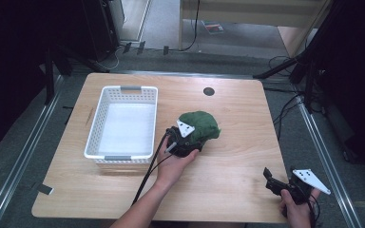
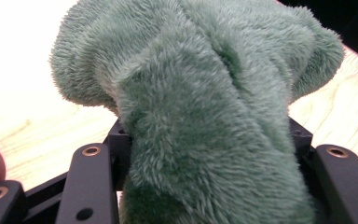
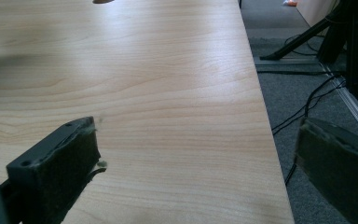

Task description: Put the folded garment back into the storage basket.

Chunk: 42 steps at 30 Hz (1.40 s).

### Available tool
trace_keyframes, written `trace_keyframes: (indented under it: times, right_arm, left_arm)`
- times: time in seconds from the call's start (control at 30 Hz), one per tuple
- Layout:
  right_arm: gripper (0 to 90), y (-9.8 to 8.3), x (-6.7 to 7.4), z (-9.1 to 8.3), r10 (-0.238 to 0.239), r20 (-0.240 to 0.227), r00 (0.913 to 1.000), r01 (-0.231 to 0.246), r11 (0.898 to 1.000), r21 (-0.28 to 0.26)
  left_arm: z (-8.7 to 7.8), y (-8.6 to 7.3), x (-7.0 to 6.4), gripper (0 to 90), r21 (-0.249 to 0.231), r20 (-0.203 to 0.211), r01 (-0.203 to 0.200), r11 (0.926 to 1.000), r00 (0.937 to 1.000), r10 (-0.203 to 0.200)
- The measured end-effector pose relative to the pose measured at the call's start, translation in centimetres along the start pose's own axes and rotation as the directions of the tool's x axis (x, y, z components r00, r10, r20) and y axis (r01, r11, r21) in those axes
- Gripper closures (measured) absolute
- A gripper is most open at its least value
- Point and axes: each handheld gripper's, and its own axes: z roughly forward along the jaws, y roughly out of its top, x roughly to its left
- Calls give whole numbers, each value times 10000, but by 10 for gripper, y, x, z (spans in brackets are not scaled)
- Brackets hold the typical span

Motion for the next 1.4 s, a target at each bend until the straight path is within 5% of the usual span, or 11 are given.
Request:
trace_keyframes:
  times: [0.77,1.4]
  right_arm:
    - [1,0,0,0,-29,44,10000,28,10000,30]
    - [1,0,0,1,-43,73,10000,43,10000,42]
  left_arm:
    - [-31,26,16,414,-689,-32,63,9976,10000,-65]
    - [-49,35,44,415,-990,-394,355,9945,9984,-395]
